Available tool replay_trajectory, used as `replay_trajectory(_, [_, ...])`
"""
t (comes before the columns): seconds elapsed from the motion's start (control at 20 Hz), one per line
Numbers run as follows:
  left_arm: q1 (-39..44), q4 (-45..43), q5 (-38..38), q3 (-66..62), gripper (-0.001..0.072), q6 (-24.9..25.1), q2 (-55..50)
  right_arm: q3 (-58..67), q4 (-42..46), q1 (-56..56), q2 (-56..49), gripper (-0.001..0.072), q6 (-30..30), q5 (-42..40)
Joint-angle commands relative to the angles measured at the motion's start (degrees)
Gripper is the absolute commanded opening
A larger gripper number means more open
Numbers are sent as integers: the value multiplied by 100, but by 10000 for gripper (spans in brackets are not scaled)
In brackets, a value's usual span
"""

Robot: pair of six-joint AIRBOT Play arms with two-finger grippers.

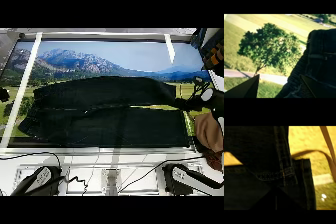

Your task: Fold the clothes and pants, and hang the long-sleeved shirts on hangers.

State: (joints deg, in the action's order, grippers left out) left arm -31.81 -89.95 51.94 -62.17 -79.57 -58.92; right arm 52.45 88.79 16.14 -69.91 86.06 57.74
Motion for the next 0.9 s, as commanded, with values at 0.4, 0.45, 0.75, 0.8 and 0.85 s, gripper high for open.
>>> replay_trajectory(0.4, [-546, 251, 380, -31, 648, -142, -1001, 166, 826, 243, 125, 19, 136, -1637])
replay_trajectory(0.45, [-549, 264, 446, -31, 648, -140, -1099, 151, 911, 361, 83, 19, 131, -1539])
replay_trajectory(0.75, [-551, 560, 758, -195, 647, 225, -1587, 59, 485, 691, -92, 19, -487, 146])
replay_trajectory(0.8, [-560, 824, 782, -291, 647, 348, -1714, 59, 4, 691, -92, 19, -586, 116])
replay_trajectory(0.85, [-595, 1156, 802, -396, 646, 498, -1851, 59, -483, 691, -92, 19, -807, 48])
